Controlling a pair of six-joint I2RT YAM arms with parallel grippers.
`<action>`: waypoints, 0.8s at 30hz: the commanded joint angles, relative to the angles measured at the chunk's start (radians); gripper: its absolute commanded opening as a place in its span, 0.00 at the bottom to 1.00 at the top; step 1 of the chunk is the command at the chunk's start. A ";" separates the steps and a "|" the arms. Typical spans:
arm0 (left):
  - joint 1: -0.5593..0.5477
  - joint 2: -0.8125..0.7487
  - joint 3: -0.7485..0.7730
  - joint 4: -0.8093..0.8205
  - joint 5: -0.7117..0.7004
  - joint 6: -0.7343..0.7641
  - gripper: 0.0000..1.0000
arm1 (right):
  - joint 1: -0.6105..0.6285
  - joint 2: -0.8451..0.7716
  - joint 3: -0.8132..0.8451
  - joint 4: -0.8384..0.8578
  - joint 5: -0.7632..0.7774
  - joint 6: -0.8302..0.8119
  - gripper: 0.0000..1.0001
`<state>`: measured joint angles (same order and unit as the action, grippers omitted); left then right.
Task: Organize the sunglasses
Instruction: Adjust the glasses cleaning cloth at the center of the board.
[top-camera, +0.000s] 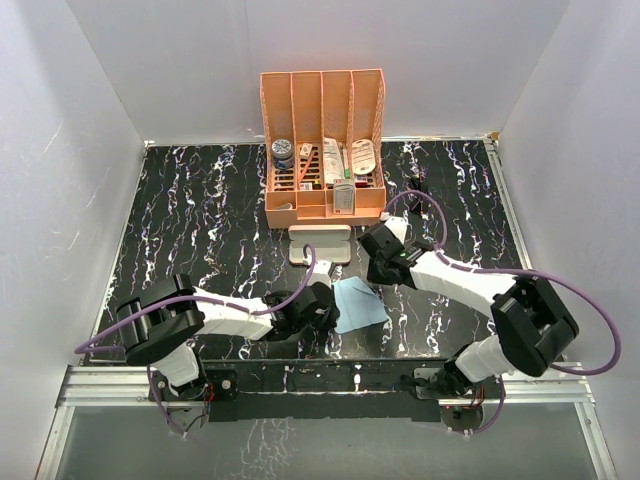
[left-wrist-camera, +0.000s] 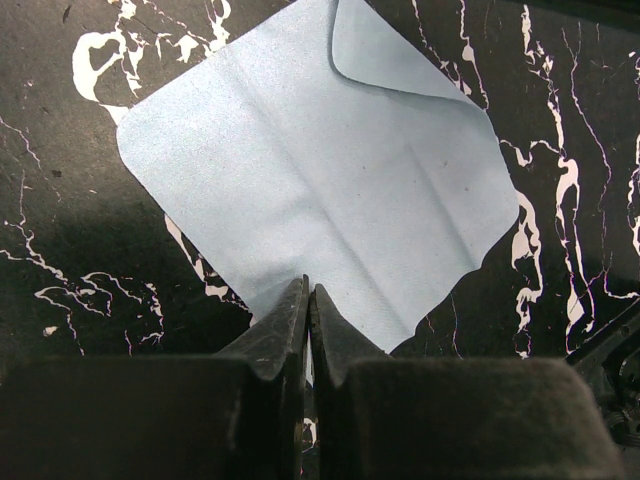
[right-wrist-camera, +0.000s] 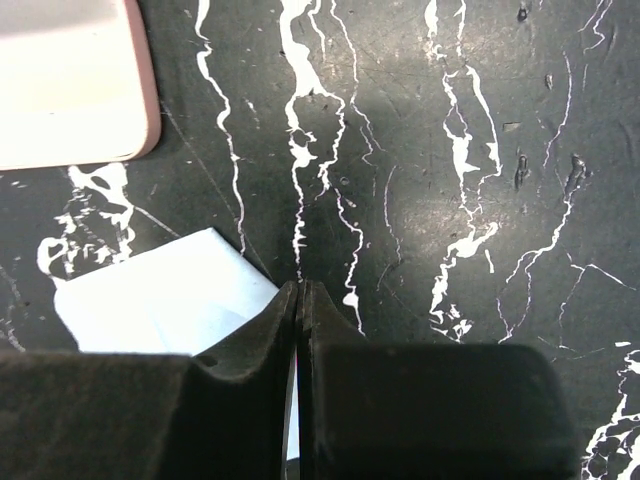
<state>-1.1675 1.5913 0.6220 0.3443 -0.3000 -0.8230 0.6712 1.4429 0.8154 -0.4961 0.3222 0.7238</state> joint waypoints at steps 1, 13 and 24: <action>-0.008 -0.017 0.001 -0.087 -0.014 0.006 0.00 | -0.004 -0.060 -0.004 0.001 -0.043 -0.017 0.02; -0.008 0.001 0.013 -0.084 -0.009 0.008 0.00 | 0.019 -0.140 -0.101 0.028 -0.176 -0.002 0.00; -0.008 0.015 0.021 -0.083 -0.003 0.007 0.00 | 0.041 -0.102 -0.128 0.072 -0.205 0.007 0.00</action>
<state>-1.1675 1.5917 0.6285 0.3321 -0.2996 -0.8227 0.7071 1.3262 0.7025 -0.4843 0.1238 0.7170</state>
